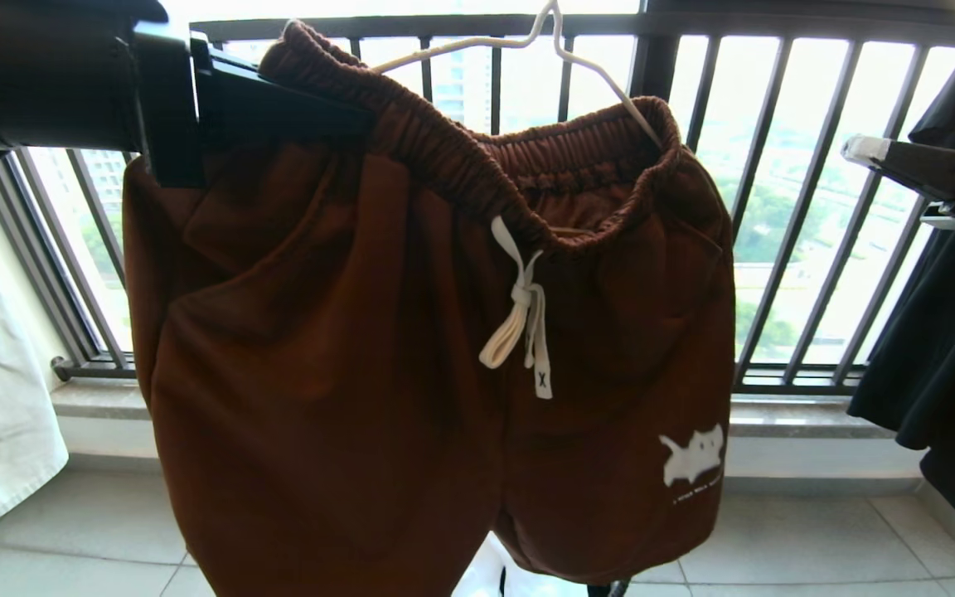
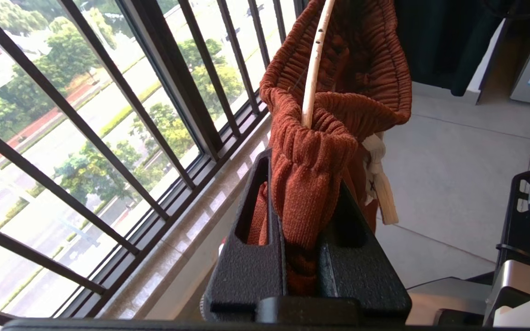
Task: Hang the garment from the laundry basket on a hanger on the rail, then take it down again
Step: Hang the clothes rack on the clothesline
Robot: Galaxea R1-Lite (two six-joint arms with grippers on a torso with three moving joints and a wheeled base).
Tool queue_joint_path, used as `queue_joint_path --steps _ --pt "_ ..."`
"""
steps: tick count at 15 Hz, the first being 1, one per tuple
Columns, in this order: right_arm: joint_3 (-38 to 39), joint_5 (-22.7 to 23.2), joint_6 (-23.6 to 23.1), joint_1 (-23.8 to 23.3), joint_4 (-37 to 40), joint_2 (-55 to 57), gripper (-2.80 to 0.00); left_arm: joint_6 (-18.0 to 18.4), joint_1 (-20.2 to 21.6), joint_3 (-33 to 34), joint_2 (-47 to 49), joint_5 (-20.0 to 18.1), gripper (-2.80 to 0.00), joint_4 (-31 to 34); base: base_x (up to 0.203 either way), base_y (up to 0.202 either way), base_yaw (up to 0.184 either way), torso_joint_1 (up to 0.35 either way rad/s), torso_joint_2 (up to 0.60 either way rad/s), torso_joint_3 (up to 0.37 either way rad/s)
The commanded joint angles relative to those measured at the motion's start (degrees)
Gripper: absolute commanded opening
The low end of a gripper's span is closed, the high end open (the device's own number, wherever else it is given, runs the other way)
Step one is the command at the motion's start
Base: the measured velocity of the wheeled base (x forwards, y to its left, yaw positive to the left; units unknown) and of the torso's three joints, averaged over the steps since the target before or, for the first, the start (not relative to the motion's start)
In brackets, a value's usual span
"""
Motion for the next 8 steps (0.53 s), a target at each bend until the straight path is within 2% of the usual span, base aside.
queue_joint_path --steps 1,3,6,8 --pt "-0.14 0.34 0.04 -0.04 -0.36 0.27 -2.80 -0.03 0.03 1.12 -0.28 -0.28 -2.80 0.18 0.000 0.000 0.000 0.008 0.08 0.046" --pt "-0.52 0.34 0.04 -0.19 -0.28 0.64 -2.80 -0.16 0.12 3.84 -1.93 -0.30 -2.80 0.20 0.000 0.000 0.000 0.001 0.03 0.029" --pt "-0.89 0.42 -0.05 -0.59 -0.26 1.90 -2.80 -2.57 0.12 7.40 -2.83 -0.60 -2.80 0.01 0.000 0.000 0.000 0.000 0.00 0.000" --pt "-1.02 0.42 -0.14 -0.66 -0.17 1.52 -2.80 -2.98 0.78 9.95 -2.28 -3.39 -2.80 -2.72 0.000 0.000 0.000 0.000 0.00 0.000"
